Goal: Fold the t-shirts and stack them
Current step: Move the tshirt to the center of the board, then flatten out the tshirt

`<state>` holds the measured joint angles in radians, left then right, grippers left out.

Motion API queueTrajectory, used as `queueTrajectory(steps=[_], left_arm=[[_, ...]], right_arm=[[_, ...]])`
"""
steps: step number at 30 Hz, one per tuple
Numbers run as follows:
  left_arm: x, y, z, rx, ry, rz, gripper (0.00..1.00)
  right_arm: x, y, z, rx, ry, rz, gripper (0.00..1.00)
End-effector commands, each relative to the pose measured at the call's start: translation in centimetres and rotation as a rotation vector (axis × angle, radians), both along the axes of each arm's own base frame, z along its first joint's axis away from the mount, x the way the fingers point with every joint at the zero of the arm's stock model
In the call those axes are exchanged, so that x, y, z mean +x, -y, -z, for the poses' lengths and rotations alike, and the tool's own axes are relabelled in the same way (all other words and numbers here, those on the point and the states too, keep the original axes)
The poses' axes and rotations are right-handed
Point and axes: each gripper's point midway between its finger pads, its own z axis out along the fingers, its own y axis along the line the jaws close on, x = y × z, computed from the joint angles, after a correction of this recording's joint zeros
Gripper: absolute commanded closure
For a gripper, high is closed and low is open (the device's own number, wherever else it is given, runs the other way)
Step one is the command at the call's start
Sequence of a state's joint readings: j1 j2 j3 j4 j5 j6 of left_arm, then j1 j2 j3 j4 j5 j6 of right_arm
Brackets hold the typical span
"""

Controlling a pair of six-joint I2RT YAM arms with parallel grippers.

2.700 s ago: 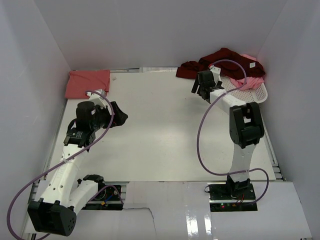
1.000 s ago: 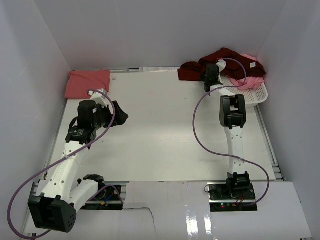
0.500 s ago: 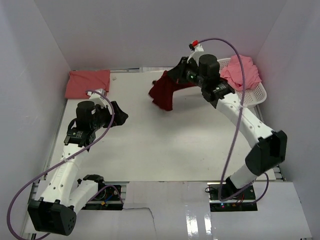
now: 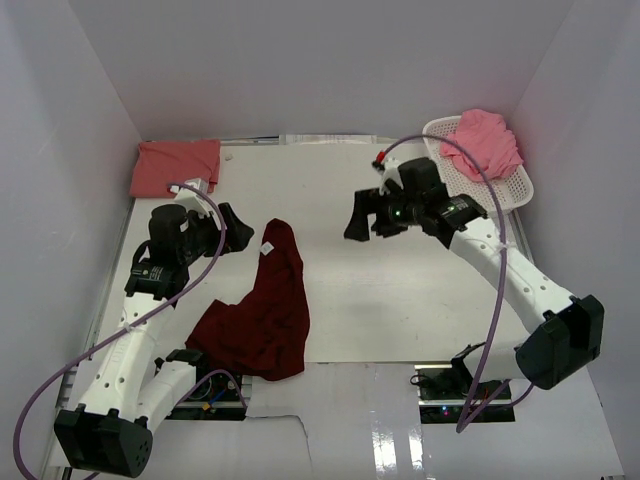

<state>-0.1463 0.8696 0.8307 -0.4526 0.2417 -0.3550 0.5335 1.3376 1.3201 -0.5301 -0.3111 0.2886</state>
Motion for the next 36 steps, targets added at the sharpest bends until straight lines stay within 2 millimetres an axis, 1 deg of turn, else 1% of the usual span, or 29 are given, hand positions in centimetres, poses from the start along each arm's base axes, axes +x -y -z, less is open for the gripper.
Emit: queueTrajectory(steps=[1, 2, 3, 5, 6, 7, 8, 10, 11, 12, 13, 14, 15, 16, 17, 18, 19, 20, 21, 22, 23, 25, 27, 29, 31, 32, 34, 35, 36], left_arm=[[-0.3, -0.5, 0.3, 0.004, -0.027, -0.034, 0.02], [-0.2, -0.7, 0.3, 0.001, -0.033, -0.051, 0.02], [0.1, -1.5, 0.7, 0.019, -0.051, -0.102, 0.02], [0.1, -2.7, 1.6, 0.028, -0.113, -0.196, 0.02], [0.6, -3.5, 1.8, 0.046, -0.133, -0.246, 0.02], [0.6, -4.2, 2.2, 0.062, -0.158, -0.289, 0.02], [0.9, -4.4, 2.2, 0.060, -0.168, -0.309, 0.02], [1.5, -4.5, 2.4, 0.042, -0.182, -0.324, 0.02], [1.8, -5.1, 2.6, 0.027, -0.193, -0.347, 0.02], [2.1, -5.4, 2.6, 0.014, -0.196, -0.354, 0.02], [2.4, -4.6, 3.0, -0.042, -0.225, -0.299, 0.02], [2.8, -6.7, 3.2, -0.080, -0.237, -0.349, 0.02], [3.0, -7.0, 3.5, -0.113, -0.253, -0.341, 0.02], [3.2, -7.4, 3.7, -0.142, -0.266, -0.339, 0.02], [3.4, -7.9, 4.2, -0.170, -0.288, -0.342, 0.02], [3.5, -8.0, 4.3, -0.172, -0.292, -0.345, 0.02], [3.6, -8.3, 4.4, -0.176, -0.296, -0.357, 0.02], [3.6, -8.6, 4.6, -0.179, -0.302, -0.378, 0.02], [3.6, -8.9, 4.6, -0.183, -0.302, -0.391, 0.02], [3.7, -9.1, 4.6, -0.195, -0.300, -0.408, 0.02], [3.6, -9.4, 4.9, -0.203, -0.303, -0.422, 0.02], [3.8, -9.5, 4.9, -0.223, -0.296, -0.423, 0.02], [3.7, -9.6, 5.6, -0.236, -0.311, -0.427, 0.02], [3.8, -9.9, 5.8, -0.238, -0.314, -0.433, 0.02], [3.8, -10.2, 6.3, -0.233, -0.322, -0.440, 0.02], [3.7, -10.3, 6.4, -0.233, -0.324, -0.441, 0.02], [3.7, -10.5, 6.6, -0.231, -0.326, -0.444, 0.02], [3.7, -10.7, 6.7, -0.231, -0.323, -0.449, 0.02], [3.7, -10.8, 6.7, -0.230, -0.323, -0.450, 0.02]], right_arm=[[-5.0, -0.1, 5.2, -0.125, -0.126, -0.109, 0.09], [-6.5, -0.2, 7.1, -0.160, -0.151, -0.143, 0.08], [-8.1, -1.1, 7.7, -0.196, -0.133, -0.175, 0.07], [-9.8, -1.7, 9.5, -0.227, -0.122, -0.202, 0.07], [-11.2, -2.6, 10.0, -0.226, -0.131, -0.229, 0.07], [-11.7, -3.1, 10.4, -0.226, -0.133, -0.241, 0.07], [-12.2, -3.4, 11.1, -0.231, -0.143, -0.250, 0.06], [-12.3, -4.7, 11.8, -0.236, -0.135, -0.262, 0.05], [-12.1, -5.1, 12.7, -0.257, -0.146, -0.263, 0.04], [-11.9, -6.0, 12.5, -0.248, -0.128, -0.269, 0.03], [-11.7, -6.5, 12.7, -0.246, -0.128, -0.277, 0.02], [-11.5, -7.1, 12.9, -0.244, -0.124, -0.290, 0.02], [-11.2, -7.9, 13.3, -0.248, -0.134, -0.300, 0.00], [-11.0, -8.6, 13.5, -0.241, -0.134, -0.309, 0.05], [-11.3, -9.3, 14.5, -0.241, -0.172, -0.344, 0.14], [-11.8, -10.1, 14.6, -0.234, -0.185, -0.376, 0.16], [-11.9, -11.2, 14.0, -0.216, -0.176, -0.397, 0.16], [-12.4, -11.8, 14.7, -0.227, -0.195, -0.412, 0.16], [-13.3, -12.6, 14.8, -0.227, -0.200, -0.441, 0.17], [-13.5, -13.4, 14.3, -0.215, -0.196, -0.453, 0.18], [-13.6, -13.7, 14.7, -0.223, -0.196, -0.451, 0.18], [-13.4, -14.2, 14.8, -0.217, -0.190, -0.429, 0.18], [-13.1, -14.7, 14.9, -0.212, -0.188, -0.430, 0.21], [-13.7, -15.5, 14.3, -0.188, -0.214, -0.468, 0.25], [-14.4, -15.9, 13.9, -0.182, -0.231, -0.480, 0.26], [-14.8, -16.1, 13.3, -0.177, -0.230, -0.490, 0.25], [-16.5, -16.3, 13.1, -0.175, -0.243, -0.526, 0.24], [-17.5, -16.5, 12.9, -0.169, -0.255, -0.557, 0.24], [-18.9, -16.8, 12.9, -0.175, -0.256, -0.596, 0.23]])
